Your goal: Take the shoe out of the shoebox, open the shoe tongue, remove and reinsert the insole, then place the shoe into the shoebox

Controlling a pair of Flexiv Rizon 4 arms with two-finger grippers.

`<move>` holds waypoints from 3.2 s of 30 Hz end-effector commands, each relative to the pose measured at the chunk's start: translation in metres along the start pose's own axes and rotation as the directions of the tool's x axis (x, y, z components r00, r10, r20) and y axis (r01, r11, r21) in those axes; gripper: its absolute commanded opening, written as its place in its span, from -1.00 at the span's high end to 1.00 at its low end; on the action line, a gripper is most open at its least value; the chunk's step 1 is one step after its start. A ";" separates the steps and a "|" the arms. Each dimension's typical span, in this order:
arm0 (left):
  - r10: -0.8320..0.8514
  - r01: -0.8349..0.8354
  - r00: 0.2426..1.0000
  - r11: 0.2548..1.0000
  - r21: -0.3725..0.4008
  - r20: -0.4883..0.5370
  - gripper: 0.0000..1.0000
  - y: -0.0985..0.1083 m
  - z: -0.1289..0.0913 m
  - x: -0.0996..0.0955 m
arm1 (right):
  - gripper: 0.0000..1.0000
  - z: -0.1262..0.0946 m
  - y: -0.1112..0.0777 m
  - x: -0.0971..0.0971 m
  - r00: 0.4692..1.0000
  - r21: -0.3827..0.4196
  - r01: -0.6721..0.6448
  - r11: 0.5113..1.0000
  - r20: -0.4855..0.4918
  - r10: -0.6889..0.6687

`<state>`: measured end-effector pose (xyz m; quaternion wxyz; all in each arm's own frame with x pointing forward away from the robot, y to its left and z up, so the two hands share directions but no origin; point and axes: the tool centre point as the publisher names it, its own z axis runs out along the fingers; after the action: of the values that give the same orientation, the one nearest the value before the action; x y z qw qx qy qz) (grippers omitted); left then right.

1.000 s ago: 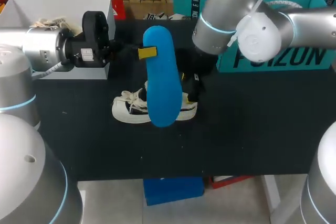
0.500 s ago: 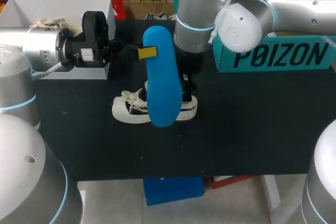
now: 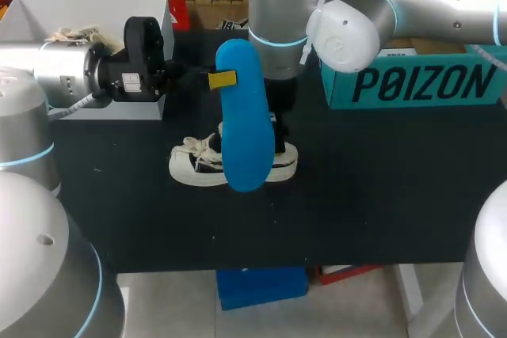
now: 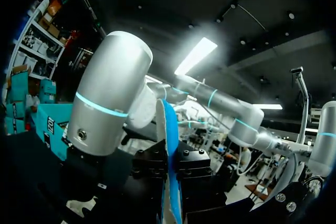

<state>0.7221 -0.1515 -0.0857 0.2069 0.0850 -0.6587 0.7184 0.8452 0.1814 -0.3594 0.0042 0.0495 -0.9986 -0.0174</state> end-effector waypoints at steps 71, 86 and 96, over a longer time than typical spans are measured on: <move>0.001 -0.001 1.000 1.000 0.002 0.006 1.00 0.001 0.002 0.000 | -1.00 0.060 -0.048 0.010 0.991 -0.686 -0.054 0.726 0.055 0.126; 0.001 -0.001 1.000 1.000 0.002 0.006 1.00 0.001 0.002 0.000 | -1.00 0.074 -0.050 0.009 0.988 -0.693 -0.066 0.718 0.054 0.143; 0.001 -0.001 1.000 1.000 0.002 0.006 1.00 0.001 0.002 0.000 | -1.00 0.050 -0.049 0.003 0.995 -0.633 -0.030 0.773 0.056 0.085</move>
<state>0.7221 -0.1515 -0.0857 0.2069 0.0850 -0.6587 0.7184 0.8423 0.1320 -0.4244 -0.0309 0.0112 -0.9271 -0.3734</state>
